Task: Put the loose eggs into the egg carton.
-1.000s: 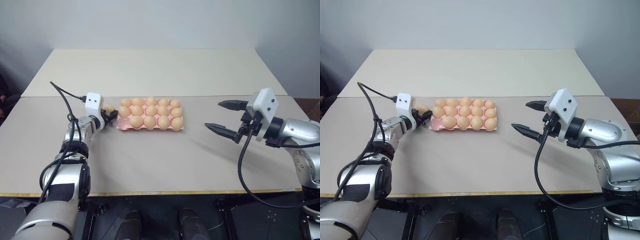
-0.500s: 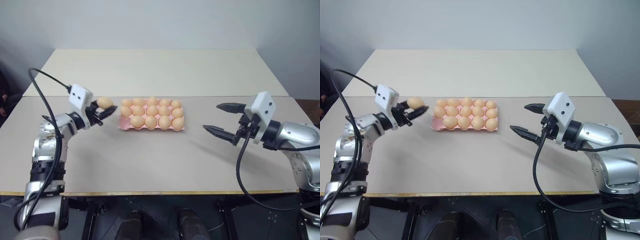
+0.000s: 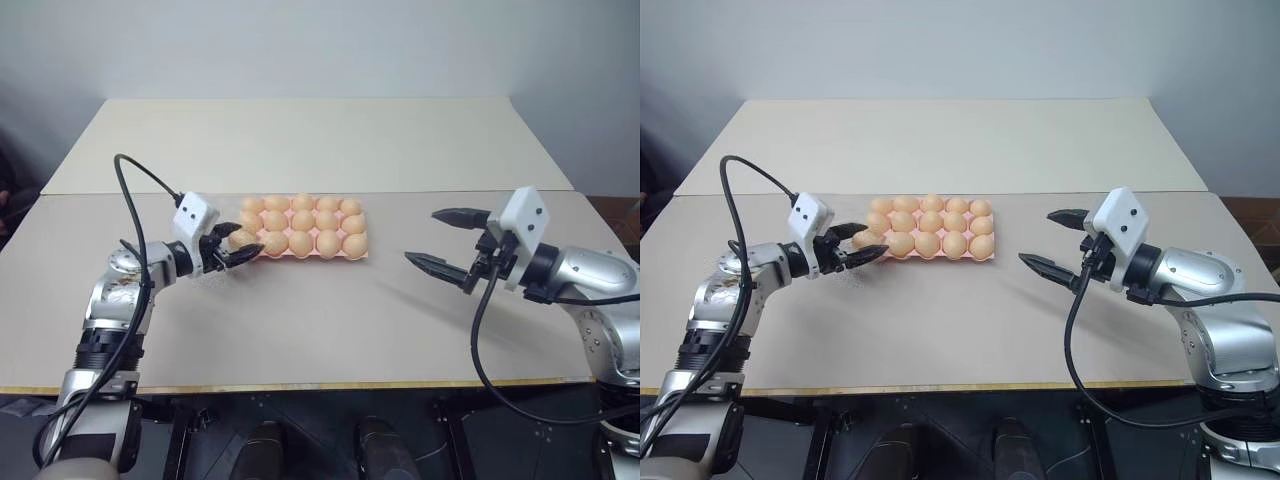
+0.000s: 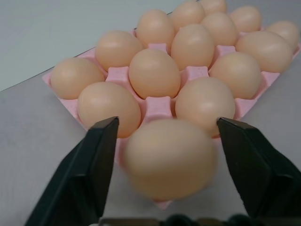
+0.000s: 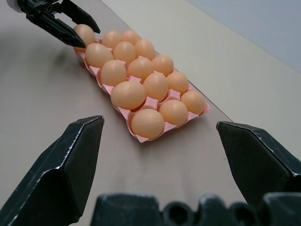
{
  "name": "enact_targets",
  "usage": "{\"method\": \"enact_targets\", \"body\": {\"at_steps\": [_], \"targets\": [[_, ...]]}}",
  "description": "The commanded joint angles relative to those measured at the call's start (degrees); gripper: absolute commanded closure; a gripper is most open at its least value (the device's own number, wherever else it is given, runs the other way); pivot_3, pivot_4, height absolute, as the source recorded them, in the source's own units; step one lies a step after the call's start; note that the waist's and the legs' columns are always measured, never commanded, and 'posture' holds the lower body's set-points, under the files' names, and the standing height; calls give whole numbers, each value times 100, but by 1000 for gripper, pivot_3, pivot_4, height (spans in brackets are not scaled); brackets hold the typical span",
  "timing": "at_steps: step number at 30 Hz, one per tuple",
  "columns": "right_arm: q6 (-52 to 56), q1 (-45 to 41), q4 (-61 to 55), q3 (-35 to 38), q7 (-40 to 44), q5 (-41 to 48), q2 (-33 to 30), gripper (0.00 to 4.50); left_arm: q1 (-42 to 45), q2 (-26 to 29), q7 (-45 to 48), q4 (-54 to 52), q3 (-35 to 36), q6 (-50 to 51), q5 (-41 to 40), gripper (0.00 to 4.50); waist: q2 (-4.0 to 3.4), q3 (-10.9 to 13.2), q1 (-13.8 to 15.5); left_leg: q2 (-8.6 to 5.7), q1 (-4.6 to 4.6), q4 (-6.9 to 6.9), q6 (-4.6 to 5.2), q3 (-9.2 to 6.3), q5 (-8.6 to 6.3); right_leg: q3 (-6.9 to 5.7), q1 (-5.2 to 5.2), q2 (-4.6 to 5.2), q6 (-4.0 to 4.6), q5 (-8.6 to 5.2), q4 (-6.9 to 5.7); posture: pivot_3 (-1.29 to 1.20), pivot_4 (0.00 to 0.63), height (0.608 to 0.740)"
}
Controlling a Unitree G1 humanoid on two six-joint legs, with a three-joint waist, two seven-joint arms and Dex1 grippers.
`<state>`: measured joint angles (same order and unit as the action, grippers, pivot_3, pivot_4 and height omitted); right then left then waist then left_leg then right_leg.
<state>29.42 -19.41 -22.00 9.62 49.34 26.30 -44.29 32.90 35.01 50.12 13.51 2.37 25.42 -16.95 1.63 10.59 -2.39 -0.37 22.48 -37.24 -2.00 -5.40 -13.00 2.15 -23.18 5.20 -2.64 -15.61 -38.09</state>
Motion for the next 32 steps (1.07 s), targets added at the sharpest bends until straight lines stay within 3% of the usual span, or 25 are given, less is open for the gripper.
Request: {"method": "enact_targets", "body": {"at_steps": [1,9,13,18,24,32], "targets": [[1,17,-230,166,-87,162,9,0,89,173,-38,-263,208,40,-56,14,0,0,0,0,0,0,0,0,0,0,0,0,0,0,0,0,150,740],[-41,125,-254,218,-74,266,4,0,-792,889,72,-1495,1197,325,-577,14,-1,0,-39,8,-1,2,2,2,-1,5,-5,-4,0,0,0,0,150,740],[-51,80,-66,322,278,451,-212,0,-2135,1762,1225,-2552,2359,799,-1553,14,-2,1,-46,14,-8,11,2,12,-2,15,-6,-8,1,0,0,0,150,740],[-78,201,71,436,610,591,-419,0,-3169,2335,1822,-3295,3480,1528,-2418,14,-3,1,56,14,-21,12,2,15,-2,9,13,-4,1,-1,5,0,150,740],[-149,299,208,503,881,590,-544,0,-3555,2196,1479,-3653,3748,1710,-2674,14,-3,1,48,17,-24,15,3,26,-3,15,12,-6,0,-2,9,0,150,740],[-121,186,218,440,871,557,-524,0,-3379,2216,1151,-3650,3450,1725,-2793,14,-2,1,2,18,-24,20,3,31,-3,20,8,-8,0,-1,7,0,150,740]]}}
